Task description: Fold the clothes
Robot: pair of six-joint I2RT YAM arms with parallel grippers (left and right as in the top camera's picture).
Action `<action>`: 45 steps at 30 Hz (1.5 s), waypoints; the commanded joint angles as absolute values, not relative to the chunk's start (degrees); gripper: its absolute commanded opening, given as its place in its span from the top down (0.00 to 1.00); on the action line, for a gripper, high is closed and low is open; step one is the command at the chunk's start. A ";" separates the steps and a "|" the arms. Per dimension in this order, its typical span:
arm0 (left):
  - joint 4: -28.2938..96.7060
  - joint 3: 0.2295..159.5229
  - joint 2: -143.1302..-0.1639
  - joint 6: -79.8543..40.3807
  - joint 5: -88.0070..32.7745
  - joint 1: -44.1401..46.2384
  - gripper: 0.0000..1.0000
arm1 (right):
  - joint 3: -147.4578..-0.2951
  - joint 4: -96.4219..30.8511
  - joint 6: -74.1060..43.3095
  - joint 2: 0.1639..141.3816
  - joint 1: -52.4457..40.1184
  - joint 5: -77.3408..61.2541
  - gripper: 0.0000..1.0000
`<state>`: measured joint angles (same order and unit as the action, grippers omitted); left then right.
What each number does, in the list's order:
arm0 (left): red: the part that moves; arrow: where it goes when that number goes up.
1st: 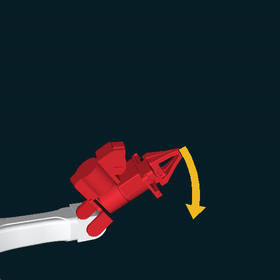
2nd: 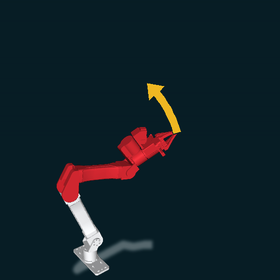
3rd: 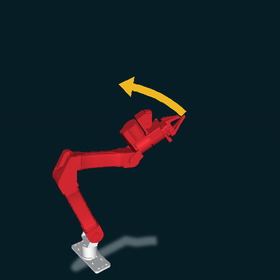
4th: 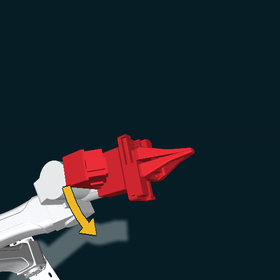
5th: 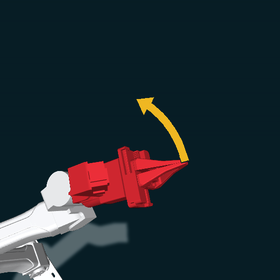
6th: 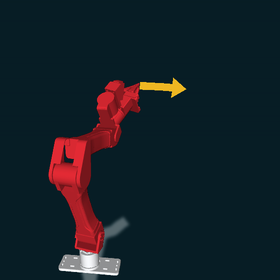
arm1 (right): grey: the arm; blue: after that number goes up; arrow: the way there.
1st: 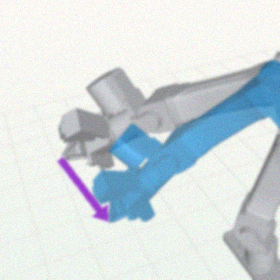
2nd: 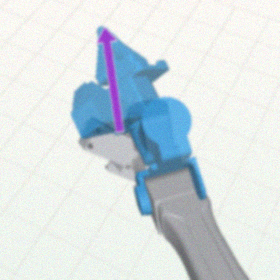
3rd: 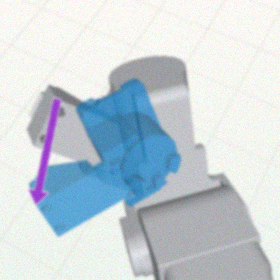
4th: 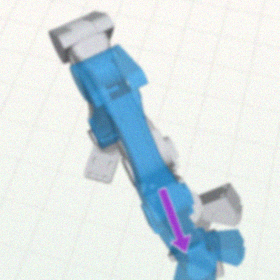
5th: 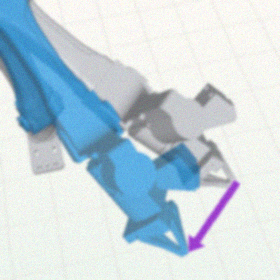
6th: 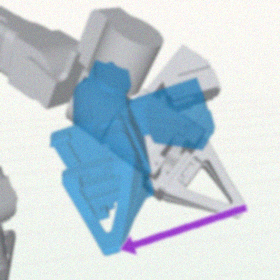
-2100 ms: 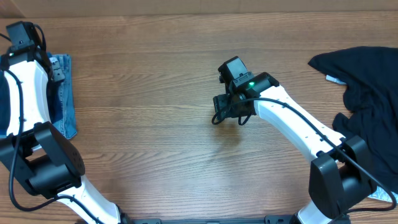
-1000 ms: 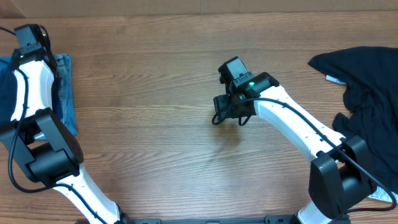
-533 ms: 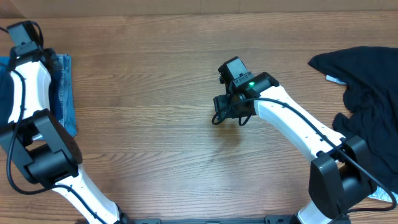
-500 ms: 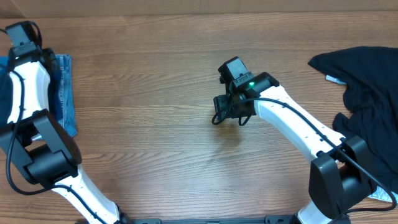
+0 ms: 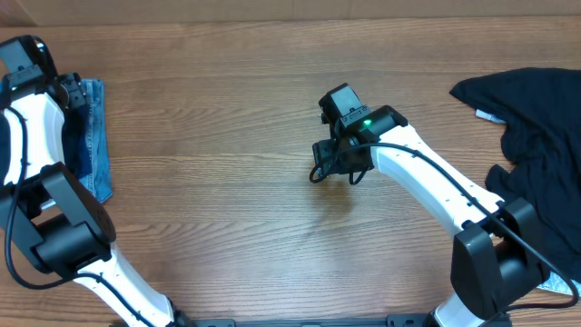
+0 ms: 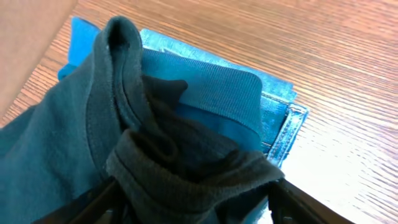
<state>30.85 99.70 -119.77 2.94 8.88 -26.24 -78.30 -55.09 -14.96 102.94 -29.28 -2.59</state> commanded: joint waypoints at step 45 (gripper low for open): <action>36.88 104.77 -110.17 4.32 -17.32 -27.94 0.00 | -78.50 -56.27 -14.96 102.89 -29.12 -2.63 0.33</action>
